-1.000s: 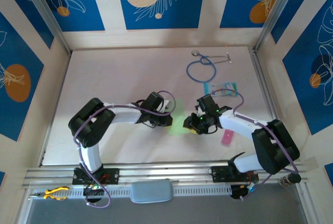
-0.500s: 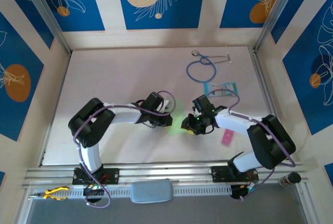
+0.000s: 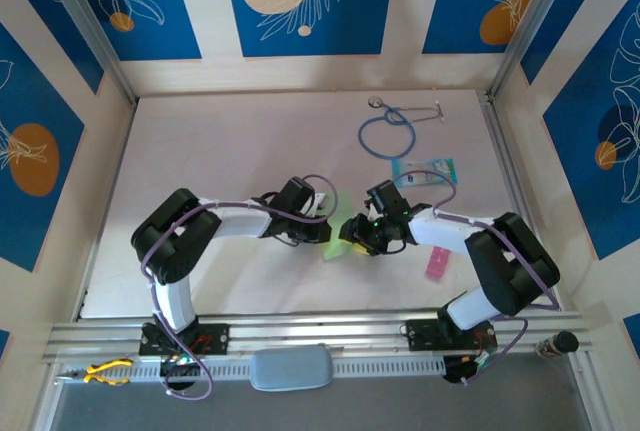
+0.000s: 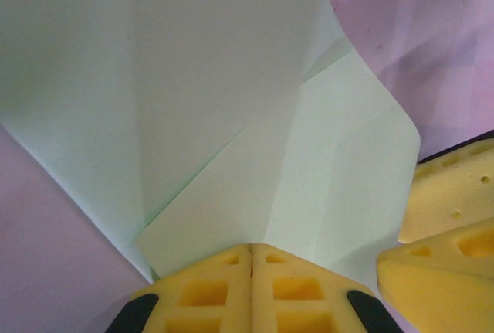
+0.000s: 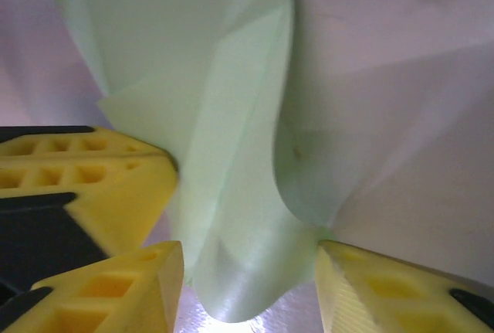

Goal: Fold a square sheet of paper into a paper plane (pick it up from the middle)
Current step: Turn over the paper at the center of the table.

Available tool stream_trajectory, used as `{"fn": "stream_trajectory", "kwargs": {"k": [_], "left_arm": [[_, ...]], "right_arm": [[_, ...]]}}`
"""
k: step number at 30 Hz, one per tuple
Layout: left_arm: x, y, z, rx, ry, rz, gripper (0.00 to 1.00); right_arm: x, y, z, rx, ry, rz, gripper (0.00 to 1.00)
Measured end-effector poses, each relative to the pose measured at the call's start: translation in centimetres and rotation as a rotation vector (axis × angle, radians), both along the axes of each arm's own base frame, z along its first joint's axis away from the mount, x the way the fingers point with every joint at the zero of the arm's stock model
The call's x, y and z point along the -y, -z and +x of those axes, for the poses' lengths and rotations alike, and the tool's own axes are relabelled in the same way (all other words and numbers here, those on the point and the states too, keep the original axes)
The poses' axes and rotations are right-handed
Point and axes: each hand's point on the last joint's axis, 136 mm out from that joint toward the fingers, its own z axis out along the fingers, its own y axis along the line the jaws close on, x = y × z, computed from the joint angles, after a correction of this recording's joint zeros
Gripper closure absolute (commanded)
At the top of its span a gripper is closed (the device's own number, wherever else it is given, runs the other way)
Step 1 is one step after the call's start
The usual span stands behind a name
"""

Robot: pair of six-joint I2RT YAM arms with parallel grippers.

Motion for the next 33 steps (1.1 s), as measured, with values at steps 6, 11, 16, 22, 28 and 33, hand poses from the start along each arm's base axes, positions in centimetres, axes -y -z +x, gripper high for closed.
{"fn": "stream_trajectory", "kwargs": {"k": [6,11,16,22,28,33], "left_arm": [[0.0,0.0,0.0,0.0,0.0,0.0,0.97],[0.0,0.0,0.0,0.0,0.0,0.0,0.97],[-0.1,-0.1,0.0,-0.001,-0.001,0.001,0.96],[-0.2,0.0,-0.2,-0.004,-0.001,0.003,0.97],[-0.3,0.0,-0.3,-0.004,-0.001,0.003,0.97],[-0.3,0.0,-0.3,-0.004,-0.002,0.002,0.96]], "right_arm": [[-0.8,-1.3,1.5,0.06,0.001,0.074,0.48],[-0.6,-1.4,2.6,0.078,0.01,0.099,0.48],[-0.2,-0.9,3.2,0.081,0.016,0.103,0.52],[0.1,-0.1,3.8,0.074,0.025,0.105,0.6],[0.0,0.1,4.1,0.084,0.024,0.121,0.69],[0.2,0.2,4.4,0.098,0.032,0.129,0.71]]}}
